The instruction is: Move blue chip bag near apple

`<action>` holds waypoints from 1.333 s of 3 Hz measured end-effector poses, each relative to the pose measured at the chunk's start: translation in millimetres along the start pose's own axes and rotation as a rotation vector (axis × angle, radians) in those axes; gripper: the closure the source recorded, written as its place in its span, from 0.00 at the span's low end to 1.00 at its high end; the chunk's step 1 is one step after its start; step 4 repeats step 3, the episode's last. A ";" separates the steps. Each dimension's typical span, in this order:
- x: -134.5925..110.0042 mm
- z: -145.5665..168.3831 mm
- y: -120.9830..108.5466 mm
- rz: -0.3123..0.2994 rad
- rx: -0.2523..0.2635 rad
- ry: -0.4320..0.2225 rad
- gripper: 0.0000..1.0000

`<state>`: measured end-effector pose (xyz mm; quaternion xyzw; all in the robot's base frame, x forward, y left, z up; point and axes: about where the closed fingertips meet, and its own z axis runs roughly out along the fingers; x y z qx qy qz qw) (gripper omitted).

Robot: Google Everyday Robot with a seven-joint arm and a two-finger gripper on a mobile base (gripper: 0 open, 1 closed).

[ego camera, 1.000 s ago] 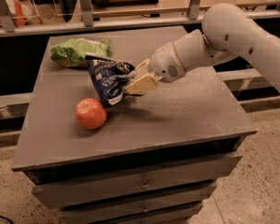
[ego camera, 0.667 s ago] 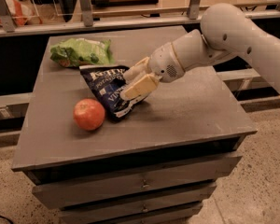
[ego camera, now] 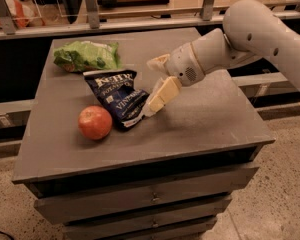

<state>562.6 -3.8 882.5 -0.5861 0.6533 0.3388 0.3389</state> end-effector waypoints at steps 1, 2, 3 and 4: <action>3.5 -20.4 -4.5 0.001 0.040 0.011 0.00; 13.1 -54.5 -13.9 -0.004 0.117 0.040 0.00; 13.0 -54.4 -13.9 -0.004 0.117 0.040 0.00; 13.0 -54.4 -13.9 -0.004 0.117 0.040 0.00</action>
Offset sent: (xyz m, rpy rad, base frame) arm 0.0191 -0.1025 0.0323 -0.0938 -0.1180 -0.1771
